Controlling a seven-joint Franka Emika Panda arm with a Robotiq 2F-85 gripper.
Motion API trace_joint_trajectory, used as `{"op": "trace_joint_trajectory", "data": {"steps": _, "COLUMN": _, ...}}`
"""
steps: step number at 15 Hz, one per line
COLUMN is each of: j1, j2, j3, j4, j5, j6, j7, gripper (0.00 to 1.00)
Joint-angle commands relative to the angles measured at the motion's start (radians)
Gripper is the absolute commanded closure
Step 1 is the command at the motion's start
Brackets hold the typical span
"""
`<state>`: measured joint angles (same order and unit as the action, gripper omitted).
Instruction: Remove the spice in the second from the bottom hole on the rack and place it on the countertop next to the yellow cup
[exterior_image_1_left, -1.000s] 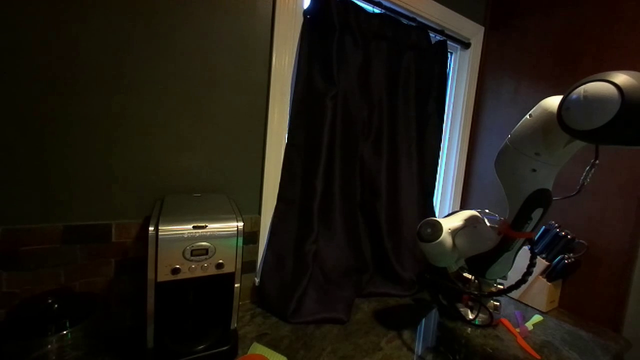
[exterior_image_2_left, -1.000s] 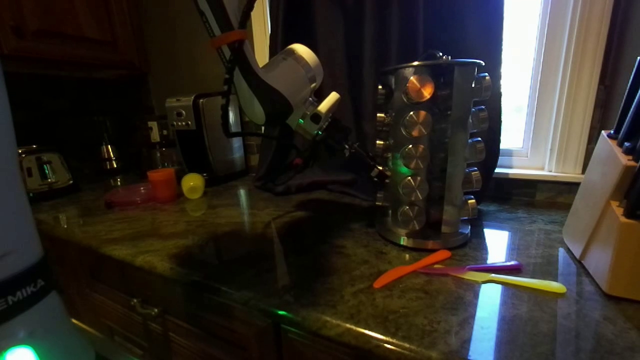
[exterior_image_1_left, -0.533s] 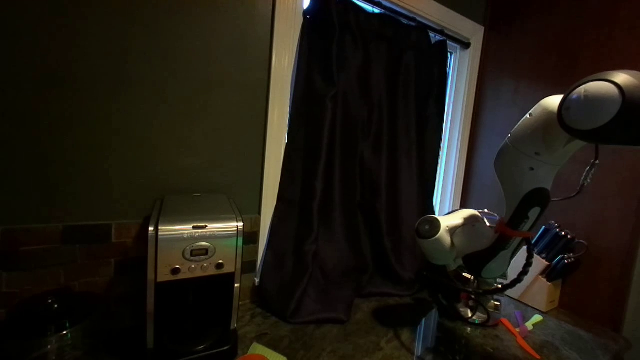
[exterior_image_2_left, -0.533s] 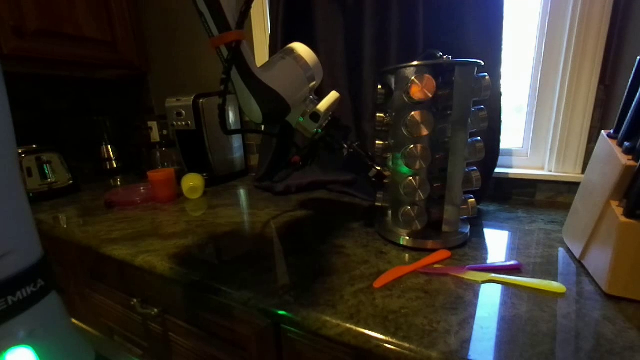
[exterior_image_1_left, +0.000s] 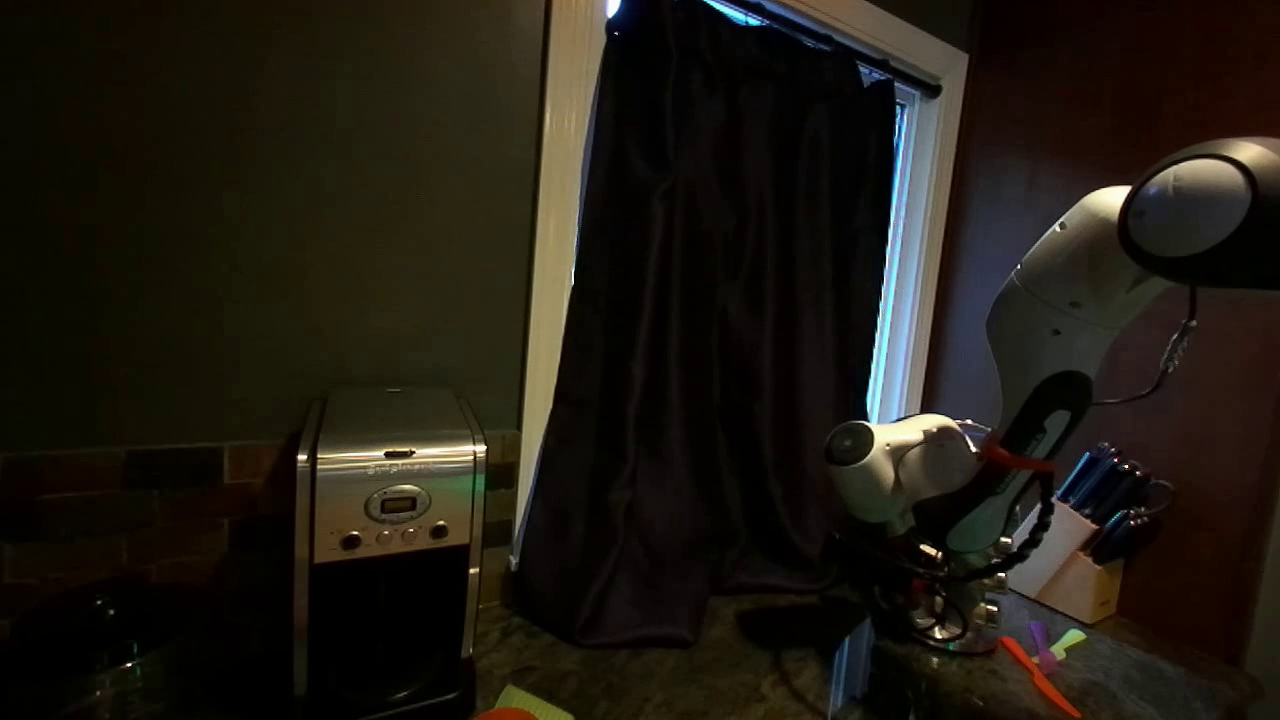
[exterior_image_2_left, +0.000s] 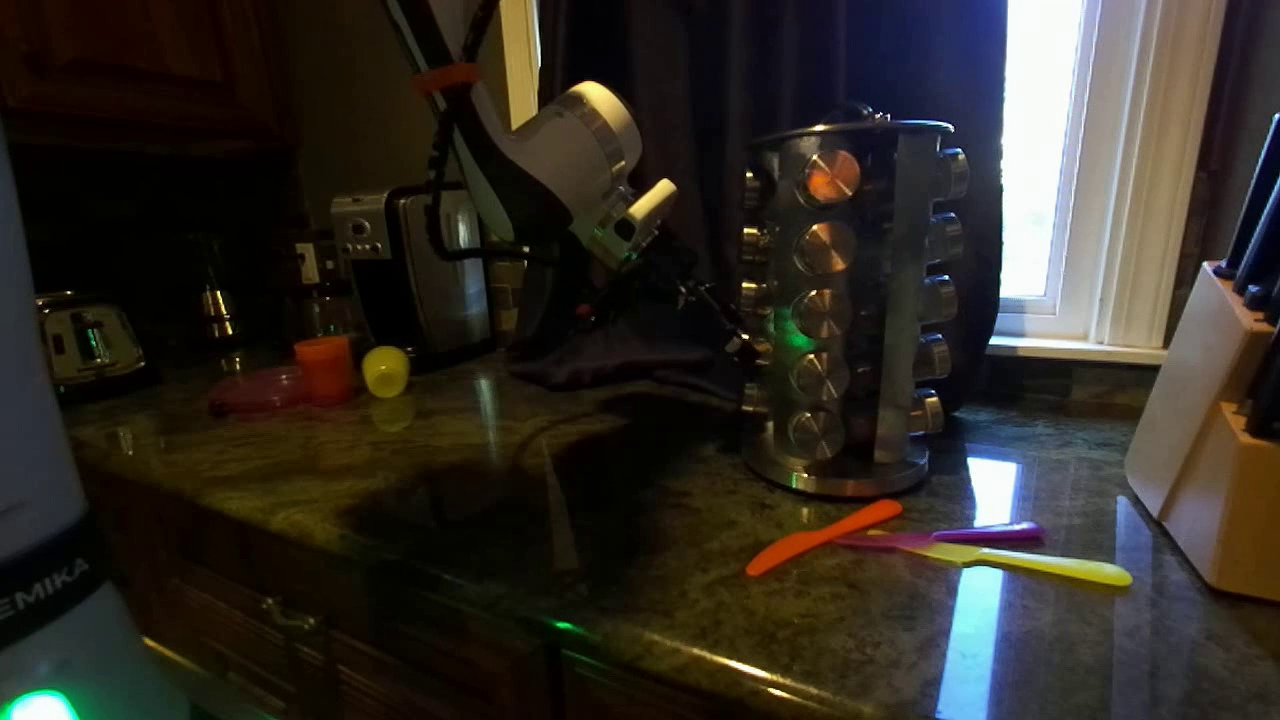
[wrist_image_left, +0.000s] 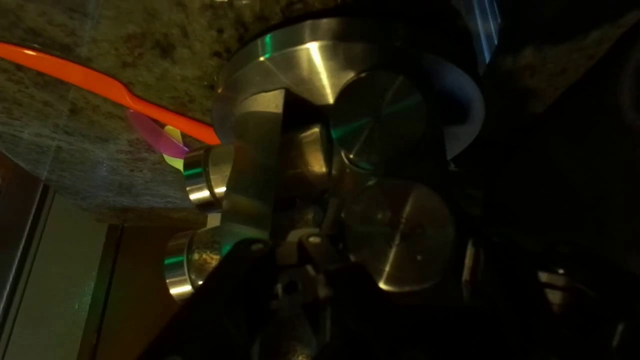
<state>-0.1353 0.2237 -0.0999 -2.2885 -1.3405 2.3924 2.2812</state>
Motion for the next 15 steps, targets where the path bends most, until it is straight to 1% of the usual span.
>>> {"op": "trace_joint_trajectory", "data": {"steps": 1, "j1": 0.023, "j2": -0.019, "j3": 0.016, "j4": -0.016, "j5": 0.084, "j6": -0.016, "j7": 0.012, "gripper": 0.75}}
{"op": "trace_joint_trajectory", "data": {"steps": 6, "j1": 0.029, "j2": 0.001, "j3": 0.007, "j4": 0.015, "j5": 0.127, "j6": -0.039, "j7": 0.049, "gripper": 0.75}}
{"op": "trace_joint_trajectory", "data": {"steps": 11, "j1": 0.019, "j2": 0.017, "j3": 0.003, "j4": 0.040, "j5": 0.239, "j6": -0.025, "j7": 0.017, "gripper": 0.75}}
{"op": "trace_joint_trajectory", "data": {"steps": 13, "j1": 0.019, "j2": 0.009, "j3": 0.000, "j4": 0.032, "j5": 0.231, "j6": 0.020, "j7": 0.007, "gripper": 0.75}}
{"op": "trace_joint_trajectory", "data": {"steps": 15, "j1": 0.022, "j2": -0.009, "j3": -0.001, "j4": 0.008, "j5": 0.178, "j6": 0.068, "j7": -0.005, "gripper": 0.75}}
